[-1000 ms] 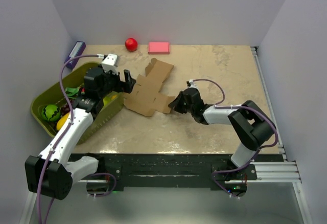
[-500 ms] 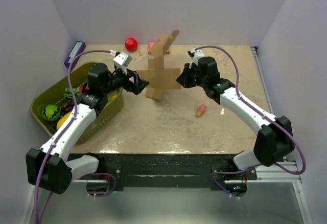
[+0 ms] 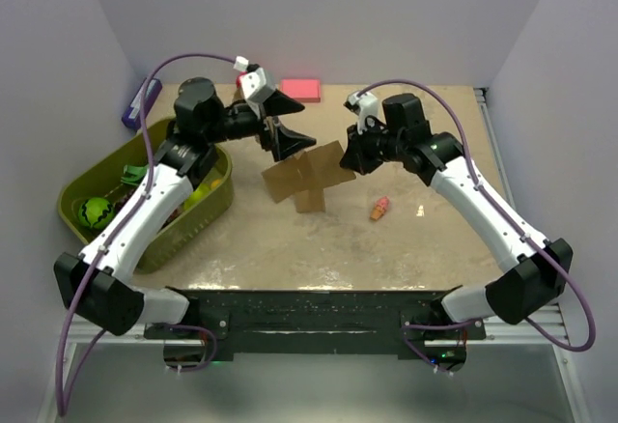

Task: Fold the paper box

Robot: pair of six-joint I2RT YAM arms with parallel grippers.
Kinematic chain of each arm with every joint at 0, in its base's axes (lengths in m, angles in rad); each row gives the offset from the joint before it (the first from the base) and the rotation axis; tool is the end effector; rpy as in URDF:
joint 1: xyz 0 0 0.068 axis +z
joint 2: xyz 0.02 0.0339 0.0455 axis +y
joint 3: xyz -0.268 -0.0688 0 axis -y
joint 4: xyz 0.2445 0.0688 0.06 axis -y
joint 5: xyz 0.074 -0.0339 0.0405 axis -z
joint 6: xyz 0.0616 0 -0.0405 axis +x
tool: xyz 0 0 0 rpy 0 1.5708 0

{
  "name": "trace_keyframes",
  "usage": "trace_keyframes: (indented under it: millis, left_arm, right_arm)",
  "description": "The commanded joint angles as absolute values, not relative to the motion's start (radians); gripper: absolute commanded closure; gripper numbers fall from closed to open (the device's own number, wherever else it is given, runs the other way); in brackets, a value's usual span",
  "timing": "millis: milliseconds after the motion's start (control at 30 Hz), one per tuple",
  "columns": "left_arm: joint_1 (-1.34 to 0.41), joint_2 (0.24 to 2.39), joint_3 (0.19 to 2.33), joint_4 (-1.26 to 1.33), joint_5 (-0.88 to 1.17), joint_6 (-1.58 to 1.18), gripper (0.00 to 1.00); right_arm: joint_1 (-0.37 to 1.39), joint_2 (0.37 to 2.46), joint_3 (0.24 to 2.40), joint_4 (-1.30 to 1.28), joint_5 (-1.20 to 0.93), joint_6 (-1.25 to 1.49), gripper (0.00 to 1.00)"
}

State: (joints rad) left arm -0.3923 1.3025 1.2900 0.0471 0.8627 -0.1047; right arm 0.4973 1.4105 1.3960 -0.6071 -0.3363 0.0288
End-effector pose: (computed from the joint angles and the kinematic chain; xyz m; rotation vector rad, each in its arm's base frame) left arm 0.2669 -0.1611 0.4328 0.9140 1.3696 -1.0416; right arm 0.2803 0.1753 0.3576 -0.7043 2.1165 0.6611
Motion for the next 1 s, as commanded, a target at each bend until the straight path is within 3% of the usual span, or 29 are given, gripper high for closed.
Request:
trace_keyframes:
  millis: [0,200,667,967]
  left_arm:
    - [-0.468,1.397,1.429,-0.159,0.905,0.093,0.07]
    - [-0.479,1.442,1.450,-0.244,0.943,0.153,0.04]
    - [-0.480,1.526,1.442,-0.305,1.126,0.163,0.06]
    - [-0.483,1.555,1.420,-0.288,1.183,0.137,0.22]
  right_arm:
    - [0.500,1.353,1.454,-0.709,-0.469,-0.063,1.00]
    - [0.500,1.312,1.445,-0.710,-0.612,-0.084,1.00]
    - [0.514,1.289,1.431,-0.733,-0.693,-0.140,1.00]
    - [0.546,1.299,1.428,-0.756,-0.703,-0.175,1.00]
